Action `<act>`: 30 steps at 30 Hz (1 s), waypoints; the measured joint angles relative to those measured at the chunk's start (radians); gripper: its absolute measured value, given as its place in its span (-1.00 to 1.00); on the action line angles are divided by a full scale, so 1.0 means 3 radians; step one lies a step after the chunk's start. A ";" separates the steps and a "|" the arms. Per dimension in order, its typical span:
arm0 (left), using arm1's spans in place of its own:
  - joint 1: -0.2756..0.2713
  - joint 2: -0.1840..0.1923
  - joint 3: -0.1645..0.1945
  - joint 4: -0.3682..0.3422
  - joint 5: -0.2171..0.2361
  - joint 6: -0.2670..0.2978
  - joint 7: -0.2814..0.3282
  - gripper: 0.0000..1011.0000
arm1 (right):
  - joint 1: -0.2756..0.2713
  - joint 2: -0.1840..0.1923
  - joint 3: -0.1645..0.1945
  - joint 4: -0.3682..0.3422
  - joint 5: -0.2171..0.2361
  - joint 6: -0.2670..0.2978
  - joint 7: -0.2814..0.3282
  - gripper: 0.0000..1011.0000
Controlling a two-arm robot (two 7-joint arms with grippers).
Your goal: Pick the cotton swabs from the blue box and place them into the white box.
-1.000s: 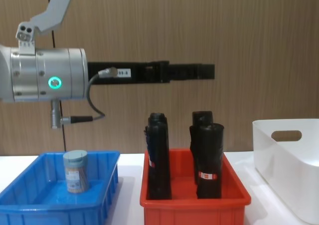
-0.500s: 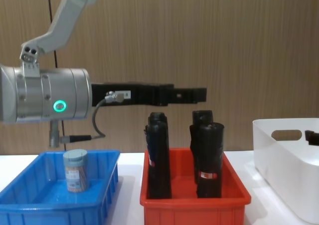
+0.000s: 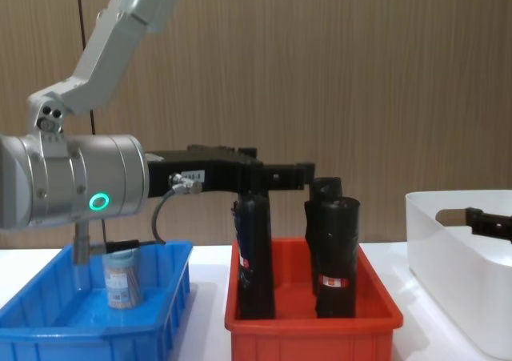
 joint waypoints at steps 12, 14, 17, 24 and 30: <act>0.0205 0.0041 0.0055 -0.0187 0.0155 -0.0151 0.0497 0.99 | -0.0366 -0.0049 0.0040 -0.0503 -0.0010 -0.0004 -0.0044 0.98; 0.0245 0.0049 0.0067 -0.0226 0.0186 -0.0179 0.0597 0.99 | -0.0459 -0.0061 0.0050 -0.0631 -0.0015 -0.0004 -0.0056 0.98; 0.0302 0.0060 0.0082 -0.0275 0.0228 -0.0220 0.0732 0.99 | -0.0532 -0.0070 0.0058 -0.0729 -0.0018 -0.0005 -0.0064 0.98; 0.0435 0.0087 0.0120 -0.0401 0.0330 -0.0322 0.1064 0.99 | -0.0768 -0.0099 0.0084 -0.1054 -0.0026 -0.0007 -0.0091 0.98; 0.0530 0.0106 0.0146 -0.0487 0.0400 -0.0393 0.1293 0.99 | -0.0882 -0.0114 0.0096 -0.1207 -0.0029 -0.0009 -0.0106 0.98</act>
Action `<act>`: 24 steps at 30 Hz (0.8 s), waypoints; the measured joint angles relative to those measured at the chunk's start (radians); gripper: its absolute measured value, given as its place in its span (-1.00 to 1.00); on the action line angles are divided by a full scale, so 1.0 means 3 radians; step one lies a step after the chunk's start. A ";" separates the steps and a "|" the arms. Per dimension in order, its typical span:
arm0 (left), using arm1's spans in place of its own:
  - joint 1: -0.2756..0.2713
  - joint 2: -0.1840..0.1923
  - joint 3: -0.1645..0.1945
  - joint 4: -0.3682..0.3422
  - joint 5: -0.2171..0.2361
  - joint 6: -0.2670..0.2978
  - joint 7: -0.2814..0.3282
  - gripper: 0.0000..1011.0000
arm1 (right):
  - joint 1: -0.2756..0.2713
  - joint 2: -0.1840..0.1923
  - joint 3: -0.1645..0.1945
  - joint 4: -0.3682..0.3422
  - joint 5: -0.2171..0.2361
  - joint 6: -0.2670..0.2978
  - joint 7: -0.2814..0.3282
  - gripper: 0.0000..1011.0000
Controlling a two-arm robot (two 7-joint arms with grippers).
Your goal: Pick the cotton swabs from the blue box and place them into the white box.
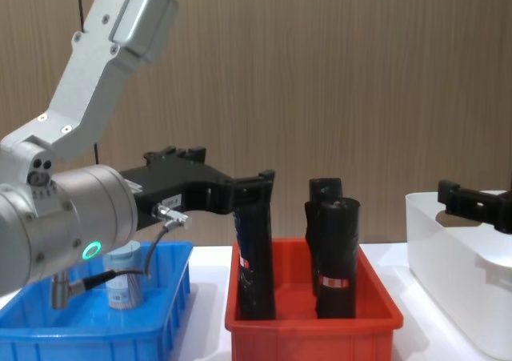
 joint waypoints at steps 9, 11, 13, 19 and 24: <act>0.0136 0.0026 0.0037 -0.0125 0.0106 -0.0101 0.0336 0.99 | -0.0027 -0.0002 0.0003 -0.0035 0.0000 -0.0002 -0.0002 0.98; 0.0150 0.0029 0.0040 -0.0138 0.0116 -0.0111 0.0368 0.99 | -0.0027 -0.0002 0.0002 -0.0037 0.0000 -0.0002 -0.0002 0.98; 0.0162 0.0031 0.0044 -0.0149 0.0126 -0.0120 0.0397 0.99 | -0.0027 -0.0001 0.0000 -0.0037 0.0000 -0.0002 -0.0001 0.98; 0.0169 0.0032 0.0046 -0.0155 0.0131 -0.0128 0.0416 0.99 | -0.0027 -0.0001 0.0001 -0.0037 0.0000 -0.0002 -0.0001 0.98; 0.0168 0.0031 0.0043 -0.0155 0.0131 -0.0128 0.0418 0.99 | -0.0027 -0.0001 0.0000 -0.0037 0.0000 -0.0002 0.0000 0.98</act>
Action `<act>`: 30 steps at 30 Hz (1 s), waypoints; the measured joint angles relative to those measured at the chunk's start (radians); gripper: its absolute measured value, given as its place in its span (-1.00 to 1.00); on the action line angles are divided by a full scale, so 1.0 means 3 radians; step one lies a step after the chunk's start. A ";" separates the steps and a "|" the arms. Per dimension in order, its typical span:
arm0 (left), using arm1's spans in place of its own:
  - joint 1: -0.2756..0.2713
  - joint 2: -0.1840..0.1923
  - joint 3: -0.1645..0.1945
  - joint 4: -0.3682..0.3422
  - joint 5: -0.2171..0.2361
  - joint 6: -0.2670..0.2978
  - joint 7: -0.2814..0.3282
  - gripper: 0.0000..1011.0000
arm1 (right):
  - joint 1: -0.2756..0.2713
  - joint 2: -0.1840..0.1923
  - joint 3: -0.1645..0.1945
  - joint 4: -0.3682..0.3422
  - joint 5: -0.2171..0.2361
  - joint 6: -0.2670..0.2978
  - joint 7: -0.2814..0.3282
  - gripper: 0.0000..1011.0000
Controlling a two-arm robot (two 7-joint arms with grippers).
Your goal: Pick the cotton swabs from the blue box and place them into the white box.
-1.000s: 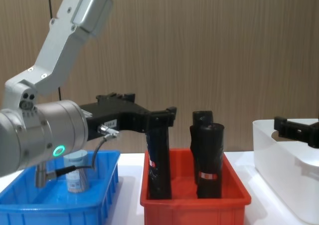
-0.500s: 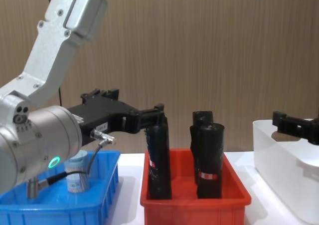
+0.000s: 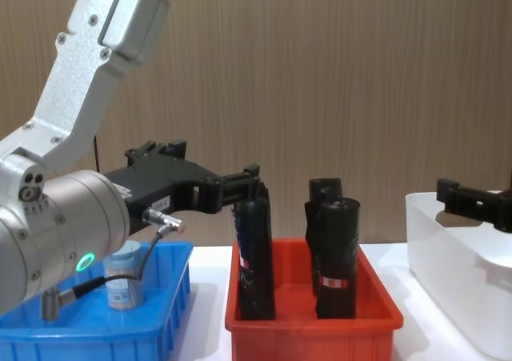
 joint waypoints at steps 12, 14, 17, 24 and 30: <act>-0.0001 0.0000 -0.0001 0.0003 -0.0001 0.0001 0.0000 0.99 | 0.0012 0.0012 0.0013 0.0033 0.0014 0.0001 0.0055 0.98; -0.0001 0.0000 -0.0001 0.0003 -0.0001 0.0002 0.0000 0.99 | 0.0021 0.0016 0.0020 0.0052 0.0024 0.0004 0.0079 0.98; -0.0001 0.0000 -0.0001 0.0003 -0.0001 0.0002 0.0000 0.99 | 0.0052 0.0027 0.0035 0.0115 0.0045 0.0013 0.0156 0.98; -0.0001 0.0000 0.0000 0.0003 -0.0001 0.0002 -0.0001 0.99 | 0.0174 0.0050 0.0076 0.0347 0.0115 0.0038 0.0423 0.98; -0.0001 0.0000 0.0000 0.0003 -0.0001 0.0002 -0.0001 0.99 | 0.0347 0.0054 0.0110 0.0640 0.0199 0.0060 0.0750 0.98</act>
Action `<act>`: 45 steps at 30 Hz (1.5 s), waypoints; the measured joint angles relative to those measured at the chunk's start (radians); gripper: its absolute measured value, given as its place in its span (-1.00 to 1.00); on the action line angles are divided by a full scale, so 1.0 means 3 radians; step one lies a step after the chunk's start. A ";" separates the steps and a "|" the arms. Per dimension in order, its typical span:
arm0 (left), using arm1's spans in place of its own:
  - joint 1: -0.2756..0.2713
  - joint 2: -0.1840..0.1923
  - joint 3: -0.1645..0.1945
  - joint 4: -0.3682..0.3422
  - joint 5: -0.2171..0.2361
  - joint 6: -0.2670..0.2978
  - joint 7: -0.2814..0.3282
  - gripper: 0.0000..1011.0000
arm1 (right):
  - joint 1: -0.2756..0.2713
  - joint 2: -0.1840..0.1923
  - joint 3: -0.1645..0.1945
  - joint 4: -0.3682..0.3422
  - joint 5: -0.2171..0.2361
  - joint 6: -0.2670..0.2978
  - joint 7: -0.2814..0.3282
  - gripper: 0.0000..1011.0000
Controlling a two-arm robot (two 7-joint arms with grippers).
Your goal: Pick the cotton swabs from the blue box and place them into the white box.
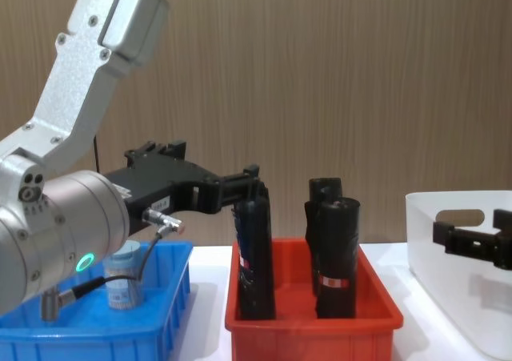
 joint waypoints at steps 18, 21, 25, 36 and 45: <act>0.0000 0.0000 0.0000 0.0000 0.0000 0.0000 0.0000 0.99 | 0.0553 -0.0084 0.0013 0.0773 0.0133 -0.0027 0.0738 0.98; 0.0000 0.0000 0.0000 0.0000 0.0000 0.0000 0.0000 0.99 | 0.0613 -0.0107 -0.0004 0.0845 0.0131 -0.0031 0.0814 0.98; 0.0000 0.0000 0.0000 0.0000 0.0000 0.0000 0.0000 0.99 | 0.0700 -0.0140 -0.0032 0.0938 0.0109 -0.0038 0.0894 0.98; 0.0000 0.0000 0.0000 0.0000 0.0000 0.0000 0.0000 0.99 | 0.0992 -0.0266 -0.0121 0.1291 0.0024 -0.0087 0.1096 0.98; 0.0000 0.0000 0.0000 0.0000 0.0000 0.0000 0.0000 0.99 | 0.1255 -0.0390 -0.0198 0.1670 -0.0047 -0.0178 0.1223 0.98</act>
